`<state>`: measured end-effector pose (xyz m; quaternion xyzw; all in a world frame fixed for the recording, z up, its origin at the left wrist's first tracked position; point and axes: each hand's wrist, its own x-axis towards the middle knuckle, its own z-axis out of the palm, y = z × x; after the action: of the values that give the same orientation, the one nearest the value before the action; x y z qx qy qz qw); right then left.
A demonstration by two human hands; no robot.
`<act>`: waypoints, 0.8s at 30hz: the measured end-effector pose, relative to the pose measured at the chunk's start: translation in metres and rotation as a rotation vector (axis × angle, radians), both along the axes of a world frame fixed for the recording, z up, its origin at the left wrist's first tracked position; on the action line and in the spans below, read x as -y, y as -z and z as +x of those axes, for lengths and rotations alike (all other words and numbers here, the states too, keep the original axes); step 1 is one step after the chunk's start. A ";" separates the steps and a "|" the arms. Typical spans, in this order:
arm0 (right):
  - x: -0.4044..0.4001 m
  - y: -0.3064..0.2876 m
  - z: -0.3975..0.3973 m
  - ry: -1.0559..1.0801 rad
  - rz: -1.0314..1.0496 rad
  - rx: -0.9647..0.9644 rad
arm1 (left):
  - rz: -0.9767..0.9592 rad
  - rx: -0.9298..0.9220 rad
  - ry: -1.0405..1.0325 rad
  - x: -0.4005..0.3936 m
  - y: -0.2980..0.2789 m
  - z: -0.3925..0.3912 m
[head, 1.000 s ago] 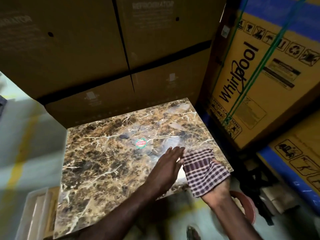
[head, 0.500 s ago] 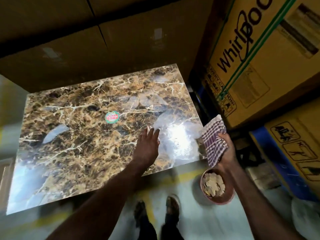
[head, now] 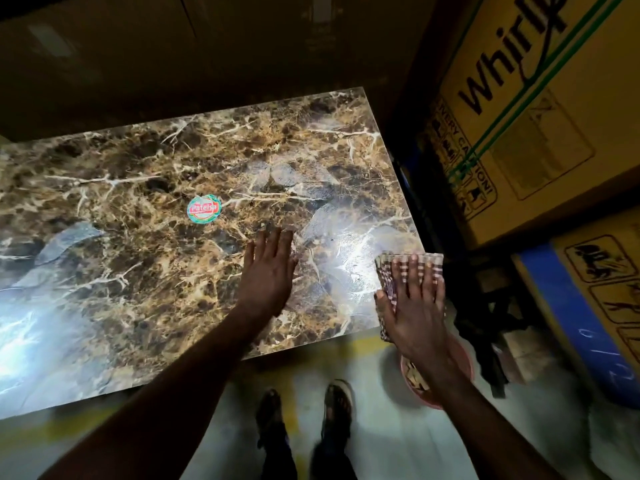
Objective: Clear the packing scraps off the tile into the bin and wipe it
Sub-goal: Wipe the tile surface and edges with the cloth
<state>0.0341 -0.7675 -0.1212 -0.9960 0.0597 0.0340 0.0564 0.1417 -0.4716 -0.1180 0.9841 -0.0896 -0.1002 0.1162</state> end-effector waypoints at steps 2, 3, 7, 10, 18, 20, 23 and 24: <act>0.001 0.001 -0.001 -0.036 -0.031 0.001 | -0.035 0.018 -0.013 0.003 0.003 0.010; 0.002 0.001 -0.001 -0.052 -0.040 0.000 | -0.045 0.024 -0.022 0.006 0.004 0.013; 0.003 0.002 0.000 -0.105 -0.024 -0.009 | -0.077 0.069 -0.080 0.016 0.011 0.011; 0.005 0.002 0.006 -0.087 0.010 0.024 | -0.095 0.081 -0.096 0.019 0.015 0.008; -0.028 0.001 0.024 0.004 -0.002 0.073 | -0.075 0.086 -0.090 0.019 0.017 0.009; -0.027 0.000 0.023 -0.102 0.005 0.078 | -0.059 0.070 -0.104 0.021 0.014 0.014; -0.030 -0.002 0.023 -0.059 0.031 0.094 | -0.006 0.111 -0.081 0.019 0.006 0.041; -0.032 -0.002 0.024 -0.026 0.038 0.103 | 0.009 0.139 -0.080 0.017 0.005 0.054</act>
<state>0.0578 -0.7354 -0.1197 -0.9959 0.0430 -0.0154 0.0778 0.1961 -0.4883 -0.1235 0.9920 -0.0577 -0.0273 0.1092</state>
